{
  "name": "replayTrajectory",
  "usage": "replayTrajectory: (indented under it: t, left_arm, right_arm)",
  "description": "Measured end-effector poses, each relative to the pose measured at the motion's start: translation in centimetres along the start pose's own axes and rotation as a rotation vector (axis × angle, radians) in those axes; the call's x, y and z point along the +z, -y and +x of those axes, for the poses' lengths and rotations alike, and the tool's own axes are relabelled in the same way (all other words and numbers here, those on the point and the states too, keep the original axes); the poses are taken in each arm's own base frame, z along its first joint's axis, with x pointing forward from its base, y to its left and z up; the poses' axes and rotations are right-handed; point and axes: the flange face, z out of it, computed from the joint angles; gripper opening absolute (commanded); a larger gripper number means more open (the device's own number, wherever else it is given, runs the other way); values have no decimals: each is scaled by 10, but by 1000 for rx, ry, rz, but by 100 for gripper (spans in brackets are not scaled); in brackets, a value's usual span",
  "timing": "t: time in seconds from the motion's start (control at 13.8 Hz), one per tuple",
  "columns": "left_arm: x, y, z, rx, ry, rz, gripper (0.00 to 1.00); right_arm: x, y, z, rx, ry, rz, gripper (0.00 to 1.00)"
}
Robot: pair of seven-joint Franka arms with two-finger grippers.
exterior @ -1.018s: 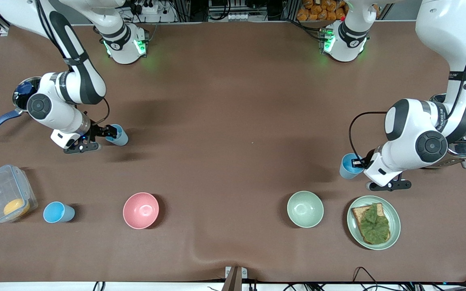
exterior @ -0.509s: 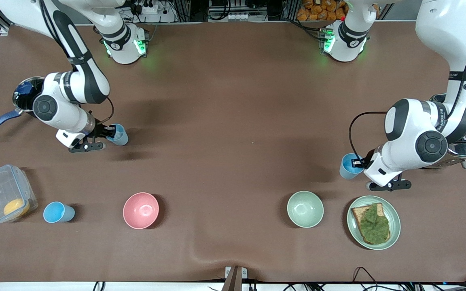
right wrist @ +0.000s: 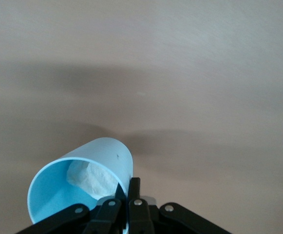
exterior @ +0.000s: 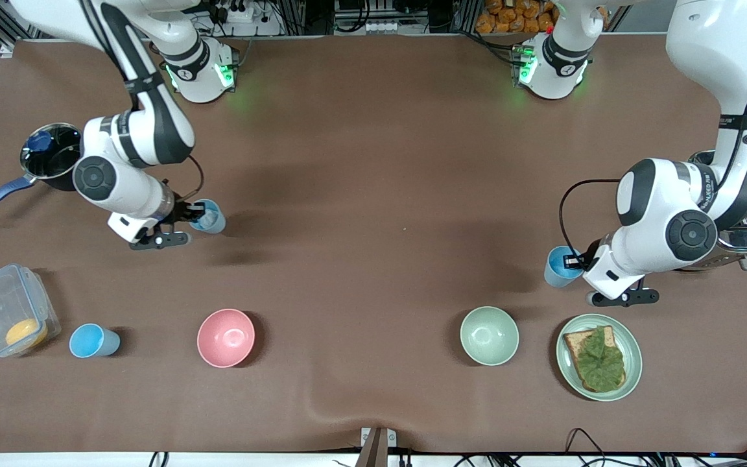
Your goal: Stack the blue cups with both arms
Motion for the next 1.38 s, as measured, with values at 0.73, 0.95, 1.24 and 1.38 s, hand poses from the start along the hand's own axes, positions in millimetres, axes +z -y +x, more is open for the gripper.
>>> replayTrajectory:
  t: [0.73,0.95,1.24,1.38]
  left_arm:
    - [1,0,0,0,2,0,0]
    - [1,0,0,1,2,0,0]
    - [0,-1,0,2,0,0,0]
    - [0,-1,0,2,0,0,0]
  right_arm:
    - [-1,268,-51,162,-65,72,0]
    - [24,326,-56,228,-57,71,0]
    - [44,358,-46,285,-66,88,0]
    - [52,360,-41,306,-76,99,10]
